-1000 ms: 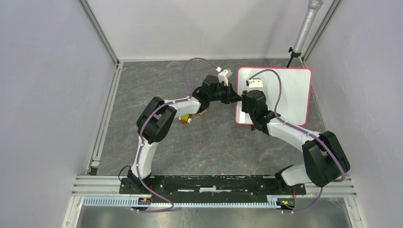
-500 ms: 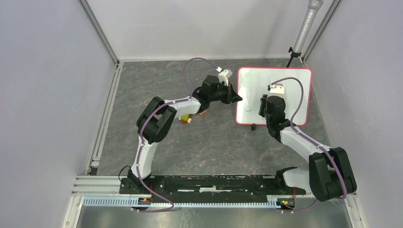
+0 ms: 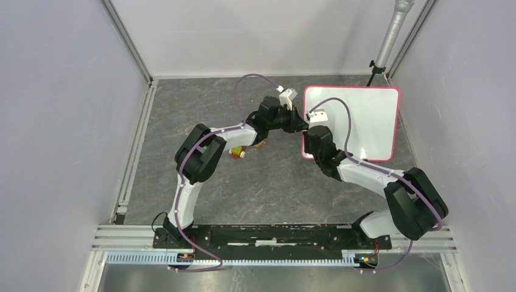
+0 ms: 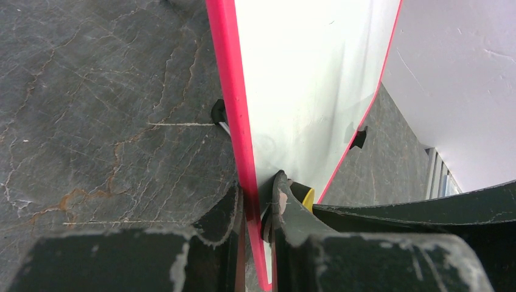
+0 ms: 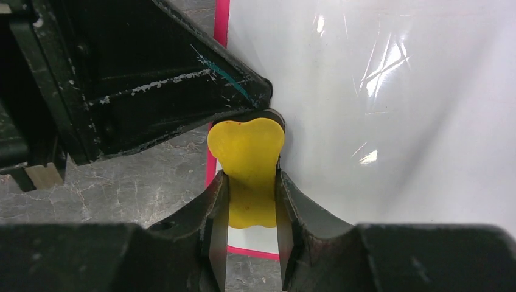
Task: Erase the whiteboard
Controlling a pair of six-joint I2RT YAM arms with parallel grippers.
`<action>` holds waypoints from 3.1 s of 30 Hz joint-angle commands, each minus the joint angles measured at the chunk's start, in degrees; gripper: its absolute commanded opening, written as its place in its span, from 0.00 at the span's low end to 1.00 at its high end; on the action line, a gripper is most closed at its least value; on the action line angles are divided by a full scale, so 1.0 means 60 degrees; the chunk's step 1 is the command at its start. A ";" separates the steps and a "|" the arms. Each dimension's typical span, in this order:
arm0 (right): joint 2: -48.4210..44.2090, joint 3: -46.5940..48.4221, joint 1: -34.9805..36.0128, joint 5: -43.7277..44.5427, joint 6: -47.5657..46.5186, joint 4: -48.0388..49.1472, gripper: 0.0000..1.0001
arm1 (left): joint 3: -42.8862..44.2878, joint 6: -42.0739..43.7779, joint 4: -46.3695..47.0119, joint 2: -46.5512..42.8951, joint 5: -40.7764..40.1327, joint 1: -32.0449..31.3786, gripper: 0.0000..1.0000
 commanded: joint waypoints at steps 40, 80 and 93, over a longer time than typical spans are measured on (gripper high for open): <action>-0.0291 0.1508 -0.5692 -0.2189 0.1127 0.0163 0.37 | -0.0098 0.1781 -0.1427 0.0642 -0.1562 -0.0055 0.02; -0.3919 -0.2599 -0.3310 -0.4213 -0.0745 -0.0999 0.37 | -0.0023 0.1760 -0.1542 0.0603 -0.1439 -0.0063 0.27; -0.3881 -0.2419 -0.3266 -0.4449 -0.1314 -0.1224 0.37 | -0.0708 0.0973 -0.0952 -0.0566 -0.0785 -0.0004 0.74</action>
